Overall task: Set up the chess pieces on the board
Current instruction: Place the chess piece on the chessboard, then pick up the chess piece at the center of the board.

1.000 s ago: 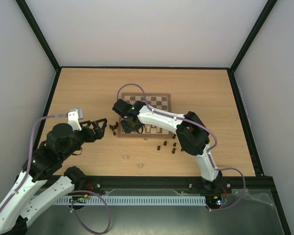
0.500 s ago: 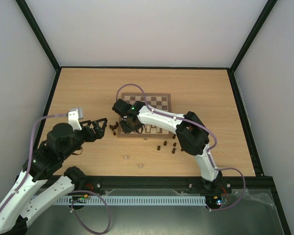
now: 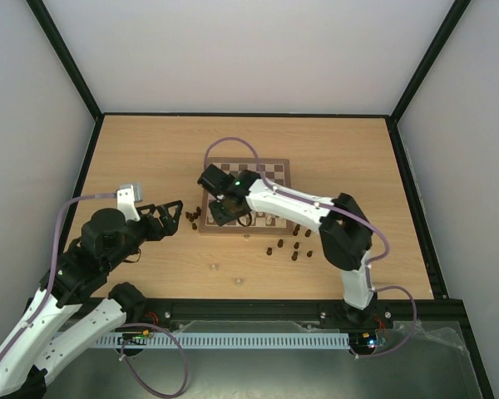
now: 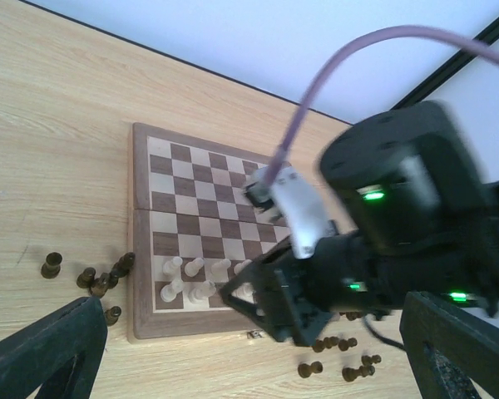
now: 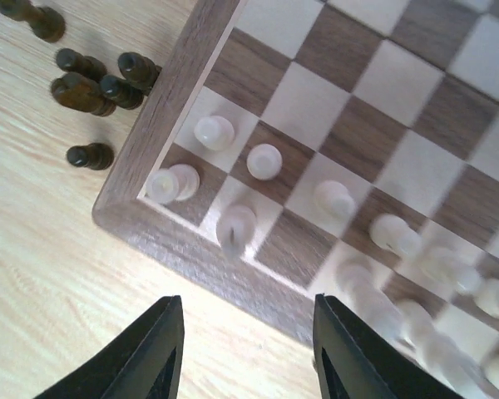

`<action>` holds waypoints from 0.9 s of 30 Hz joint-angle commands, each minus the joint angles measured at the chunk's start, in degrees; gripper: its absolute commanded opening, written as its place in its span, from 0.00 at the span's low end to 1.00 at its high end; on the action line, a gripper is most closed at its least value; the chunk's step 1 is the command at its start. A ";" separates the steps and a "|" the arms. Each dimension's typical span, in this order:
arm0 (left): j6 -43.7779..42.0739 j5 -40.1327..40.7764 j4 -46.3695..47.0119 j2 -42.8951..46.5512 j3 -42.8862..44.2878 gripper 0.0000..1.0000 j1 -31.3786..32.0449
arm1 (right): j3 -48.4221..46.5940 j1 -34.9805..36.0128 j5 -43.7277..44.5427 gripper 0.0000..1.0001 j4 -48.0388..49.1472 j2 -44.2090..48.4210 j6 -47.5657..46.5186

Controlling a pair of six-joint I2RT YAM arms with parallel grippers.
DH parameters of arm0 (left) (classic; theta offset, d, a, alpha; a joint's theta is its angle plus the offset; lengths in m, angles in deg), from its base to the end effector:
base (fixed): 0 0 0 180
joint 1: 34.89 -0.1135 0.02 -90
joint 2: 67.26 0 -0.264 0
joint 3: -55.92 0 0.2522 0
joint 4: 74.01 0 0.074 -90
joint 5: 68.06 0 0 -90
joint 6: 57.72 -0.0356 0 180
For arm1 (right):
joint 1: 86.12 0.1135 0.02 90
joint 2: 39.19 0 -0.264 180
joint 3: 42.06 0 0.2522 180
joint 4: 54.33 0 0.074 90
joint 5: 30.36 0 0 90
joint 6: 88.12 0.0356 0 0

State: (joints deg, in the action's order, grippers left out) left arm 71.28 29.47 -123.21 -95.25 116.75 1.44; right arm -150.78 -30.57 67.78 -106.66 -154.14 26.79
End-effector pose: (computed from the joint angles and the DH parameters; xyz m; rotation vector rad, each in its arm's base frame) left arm 0.0863 -0.0576 0.3434 -0.1398 1.9244 -0.7812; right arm 0.2525 0.3592 0.2323 -0.6401 2.5346 0.3331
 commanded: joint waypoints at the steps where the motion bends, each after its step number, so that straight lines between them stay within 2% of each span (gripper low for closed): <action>1: -0.20 0.31 1.55 -1.14 -1.19 1.00 -0.21 | 3.93 1.54 2.04 0.45 -1.81 9.16 1.33; 8: -0.03 0.18 2.44 -2.36 -2.49 0.99 -0.16 | 20.94 7.96 3.46 0.46 0.07 22.66 5.67; 13: 0.33 0.04 3.89 -3.15 -4.08 0.99 -0.18 | 29.37 14.20 2.32 0.46 2.41 28.26 9.92; 18: 0.63 -0.49 5.21 -4.12 -5.10 1.00 -0.19 | 33.97 18.61 1.36 0.46 5.34 28.09 13.22; 27: 0.81 -0.27 5.16 -4.24 -5.87 1.00 -0.21 | 34.00 21.10 -0.26 0.45 9.13 22.83 13.59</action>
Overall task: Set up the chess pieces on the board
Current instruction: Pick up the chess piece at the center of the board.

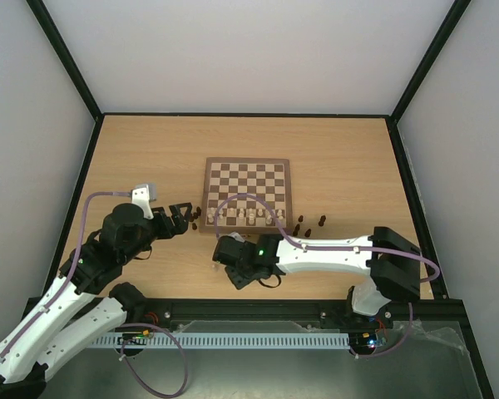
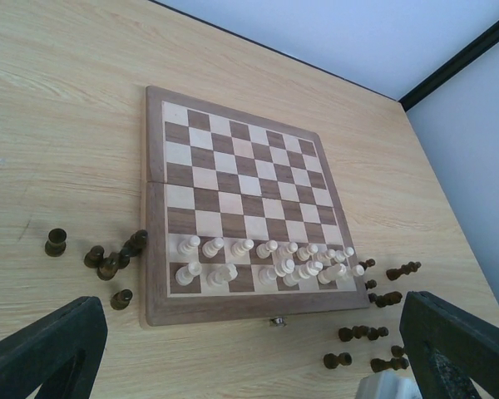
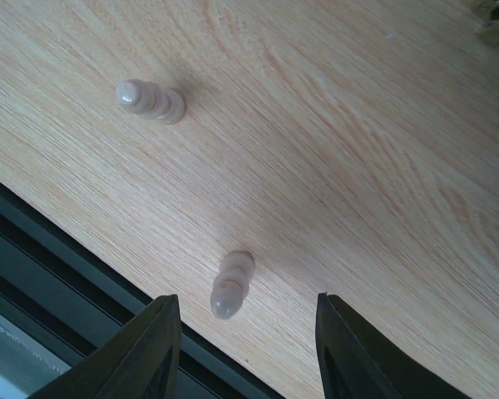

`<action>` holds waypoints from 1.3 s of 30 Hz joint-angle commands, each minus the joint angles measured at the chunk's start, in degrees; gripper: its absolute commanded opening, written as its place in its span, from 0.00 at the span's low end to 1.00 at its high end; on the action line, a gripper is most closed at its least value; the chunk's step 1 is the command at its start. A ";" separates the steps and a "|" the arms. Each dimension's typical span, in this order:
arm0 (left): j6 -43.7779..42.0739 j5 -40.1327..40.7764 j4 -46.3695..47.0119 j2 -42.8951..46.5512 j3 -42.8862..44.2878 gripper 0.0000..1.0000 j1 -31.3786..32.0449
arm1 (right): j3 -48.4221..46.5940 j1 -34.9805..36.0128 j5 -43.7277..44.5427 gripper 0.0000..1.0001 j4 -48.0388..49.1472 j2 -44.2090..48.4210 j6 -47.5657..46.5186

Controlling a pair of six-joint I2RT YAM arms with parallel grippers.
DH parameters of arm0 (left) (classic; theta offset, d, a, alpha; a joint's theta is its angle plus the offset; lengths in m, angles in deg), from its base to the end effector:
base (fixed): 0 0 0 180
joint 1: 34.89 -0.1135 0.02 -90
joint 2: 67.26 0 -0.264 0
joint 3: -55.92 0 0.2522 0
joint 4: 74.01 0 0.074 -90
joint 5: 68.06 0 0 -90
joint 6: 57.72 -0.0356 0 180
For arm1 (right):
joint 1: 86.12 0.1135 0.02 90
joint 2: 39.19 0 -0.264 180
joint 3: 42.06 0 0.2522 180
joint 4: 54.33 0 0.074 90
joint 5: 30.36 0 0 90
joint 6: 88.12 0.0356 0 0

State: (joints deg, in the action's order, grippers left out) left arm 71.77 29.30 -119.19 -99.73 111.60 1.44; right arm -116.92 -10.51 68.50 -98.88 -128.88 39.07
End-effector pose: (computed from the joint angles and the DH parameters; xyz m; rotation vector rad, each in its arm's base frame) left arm 0.1078 -0.0736 0.3137 -0.1436 2.0210 -0.7367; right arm 0.0843 0.3066 0.2190 -0.8272 2.5466 0.4956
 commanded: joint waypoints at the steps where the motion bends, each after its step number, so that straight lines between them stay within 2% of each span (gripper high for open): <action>1: 0.34 0.01 0.98 0.36 -0.80 0.99 -0.21 | 0.03 1.21 -1.08 0.45 1.49 -2.96 1.31; 5: 0.42 0.28 0.66 0.87 -0.84 0.99 -0.16 | -0.50 1.55 -0.98 0.44 1.21 -5.09 1.43; 21: 0.25 0.12 0.82 1.06 -0.95 1.00 -0.21 | -0.80 1.73 -0.31 0.25 0.29 -8.04 2.05; 26: 0.16 0.12 0.92 1.03 -0.97 0.99 -0.21 | -0.77 1.73 -0.20 0.15 -0.03 -7.97 2.06; 30: 0.16 0.05 1.01 0.92 -1.06 0.99 -0.21 | -1.88 1.47 3.59 0.13 -2.75 -5.80 2.16; 34: 0.13 -0.23 1.33 0.76 -1.17 1.00 -0.21 | -3.38 -2.23 6.70 0.13 -7.05 -1.79 0.83; 39: 0.07 -0.65 1.67 -0.05 -1.59 0.99 -0.17 | -6.13 -10.43 8.88 0.14 -9.99 1.96 -2.74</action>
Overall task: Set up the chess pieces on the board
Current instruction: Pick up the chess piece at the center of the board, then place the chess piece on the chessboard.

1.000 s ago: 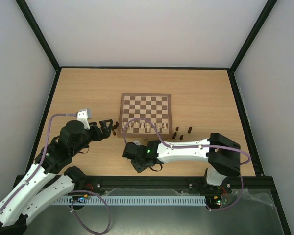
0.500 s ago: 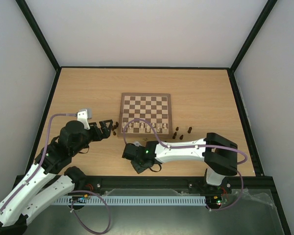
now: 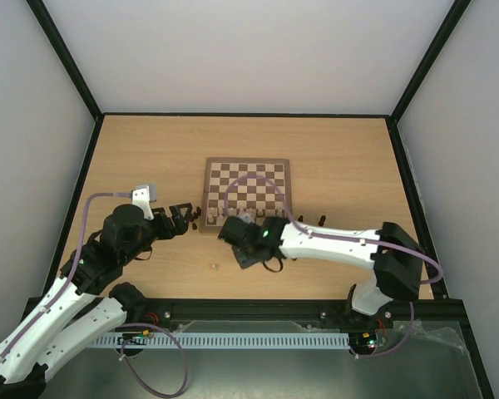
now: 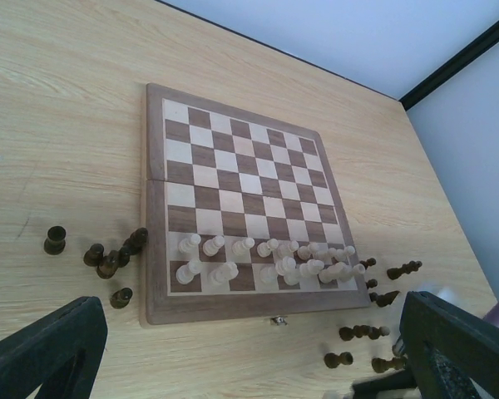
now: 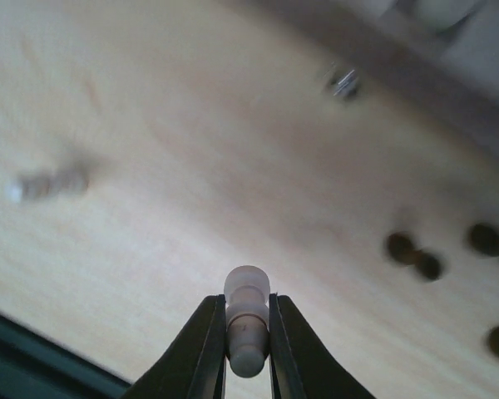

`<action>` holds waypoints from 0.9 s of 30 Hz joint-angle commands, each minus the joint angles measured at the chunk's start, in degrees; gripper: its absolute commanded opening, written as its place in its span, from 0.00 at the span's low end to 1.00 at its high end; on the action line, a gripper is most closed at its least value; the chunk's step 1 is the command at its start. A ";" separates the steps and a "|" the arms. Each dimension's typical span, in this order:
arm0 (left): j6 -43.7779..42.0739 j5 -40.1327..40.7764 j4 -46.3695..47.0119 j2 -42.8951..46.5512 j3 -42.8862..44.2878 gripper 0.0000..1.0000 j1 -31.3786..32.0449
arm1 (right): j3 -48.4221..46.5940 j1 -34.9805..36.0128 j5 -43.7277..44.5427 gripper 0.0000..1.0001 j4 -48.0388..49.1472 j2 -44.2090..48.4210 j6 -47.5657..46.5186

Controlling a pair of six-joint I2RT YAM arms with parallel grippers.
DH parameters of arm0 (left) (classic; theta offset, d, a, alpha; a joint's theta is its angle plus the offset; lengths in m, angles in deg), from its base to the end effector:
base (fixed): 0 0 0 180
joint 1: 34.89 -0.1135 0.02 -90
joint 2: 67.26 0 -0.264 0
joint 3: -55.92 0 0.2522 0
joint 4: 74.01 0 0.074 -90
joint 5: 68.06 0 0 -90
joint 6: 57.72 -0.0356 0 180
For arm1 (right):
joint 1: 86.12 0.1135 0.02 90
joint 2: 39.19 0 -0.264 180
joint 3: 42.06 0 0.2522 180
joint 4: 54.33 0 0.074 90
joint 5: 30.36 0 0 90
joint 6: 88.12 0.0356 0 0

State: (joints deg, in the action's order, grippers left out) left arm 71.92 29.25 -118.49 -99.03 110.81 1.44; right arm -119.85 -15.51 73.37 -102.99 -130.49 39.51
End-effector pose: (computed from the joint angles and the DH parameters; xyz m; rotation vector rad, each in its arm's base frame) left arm 0.1069 -0.0730 0.3117 -0.1460 2.0112 -0.7450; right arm 0.1148 0.3008 0.2225 -0.6753 2.5594 0.3444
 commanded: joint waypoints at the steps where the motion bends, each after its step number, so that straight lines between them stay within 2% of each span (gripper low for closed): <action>1: -0.09 -0.63 1.07 -0.87 -0.78 0.99 -0.21 | -3.92 -7.14 4.00 0.14 -6.14 3.44 -4.00; 11: -0.34 -1.54 1.36 -2.15 -1.03 0.99 -0.17 | -9.51 -17.62 1.63 0.14 -5.41 -2.64 -9.87; 27: -0.65 -2.04 2.04 -3.05 -1.31 0.99 -0.21 | -11.45 -21.90 -1.22 0.14 -2.11 -10.01 -12.53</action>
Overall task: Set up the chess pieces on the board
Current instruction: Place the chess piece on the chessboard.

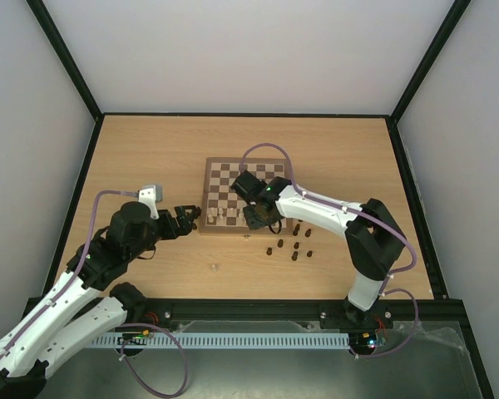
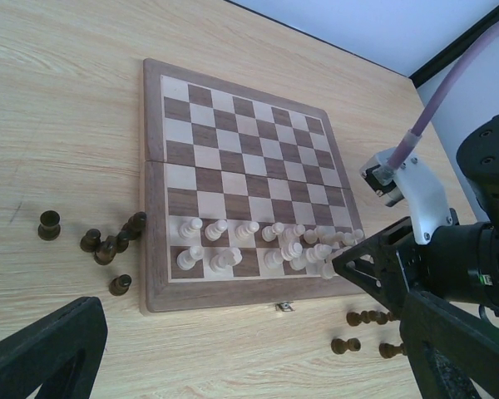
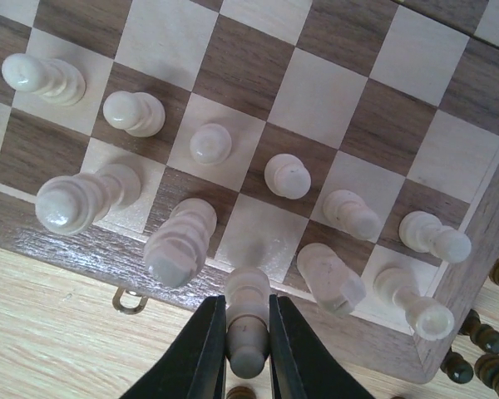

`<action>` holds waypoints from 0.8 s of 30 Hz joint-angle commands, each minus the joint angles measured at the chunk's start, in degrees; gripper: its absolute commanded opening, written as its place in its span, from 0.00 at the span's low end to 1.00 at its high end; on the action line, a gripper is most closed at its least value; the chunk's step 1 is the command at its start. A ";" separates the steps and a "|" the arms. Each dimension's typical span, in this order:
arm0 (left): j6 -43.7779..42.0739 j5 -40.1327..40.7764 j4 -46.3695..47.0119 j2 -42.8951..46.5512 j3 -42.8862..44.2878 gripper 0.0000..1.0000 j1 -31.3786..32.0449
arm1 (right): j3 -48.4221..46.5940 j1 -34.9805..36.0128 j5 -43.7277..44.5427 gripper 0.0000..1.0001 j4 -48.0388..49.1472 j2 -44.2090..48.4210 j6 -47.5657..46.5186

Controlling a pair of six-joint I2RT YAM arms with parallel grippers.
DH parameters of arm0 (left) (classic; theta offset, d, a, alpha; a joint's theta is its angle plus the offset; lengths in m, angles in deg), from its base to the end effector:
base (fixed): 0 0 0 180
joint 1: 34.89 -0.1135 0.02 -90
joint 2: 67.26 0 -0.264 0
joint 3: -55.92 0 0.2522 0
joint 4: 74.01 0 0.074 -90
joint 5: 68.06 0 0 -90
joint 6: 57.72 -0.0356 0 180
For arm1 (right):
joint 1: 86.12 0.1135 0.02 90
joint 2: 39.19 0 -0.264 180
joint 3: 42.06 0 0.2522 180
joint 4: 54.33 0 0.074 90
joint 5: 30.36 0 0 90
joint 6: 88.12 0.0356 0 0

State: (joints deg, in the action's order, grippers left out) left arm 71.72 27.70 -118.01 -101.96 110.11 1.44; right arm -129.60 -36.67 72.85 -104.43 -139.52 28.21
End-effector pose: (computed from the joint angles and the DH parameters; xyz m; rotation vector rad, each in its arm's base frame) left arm 0.1151 -0.0802 0.3025 -0.1234 2.0723 -0.7370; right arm 0.2420 0.2704 0.2207 -0.4544 2.5874 0.1489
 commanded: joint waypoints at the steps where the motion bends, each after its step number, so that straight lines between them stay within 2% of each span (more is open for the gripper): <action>1: -0.50 -0.49 1.58 -0.25 -0.61 0.99 -0.21 | -1.86 -0.80 -0.78 0.14 -0.61 -1.24 -1.32; 16: -0.59 -0.40 1.98 -0.55 -1.05 1.00 -0.21 | -2.42 -2.76 -1.55 0.15 0.81 -3.99 -2.50; 21: -0.55 -0.40 2.11 -0.72 -1.11 0.99 -0.15 | -2.68 -2.99 -1.69 0.18 0.72 -4.33 -2.64; 24: -0.54 -0.40 2.07 -0.88 -1.13 0.99 -0.20 | -3.04 -2.99 -1.86 0.24 0.24 -3.41 -2.45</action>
State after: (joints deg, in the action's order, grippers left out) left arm 71.70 27.48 -117.20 -102.42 109.76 1.44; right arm -131.15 -39.31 71.45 -102.46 -143.34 26.27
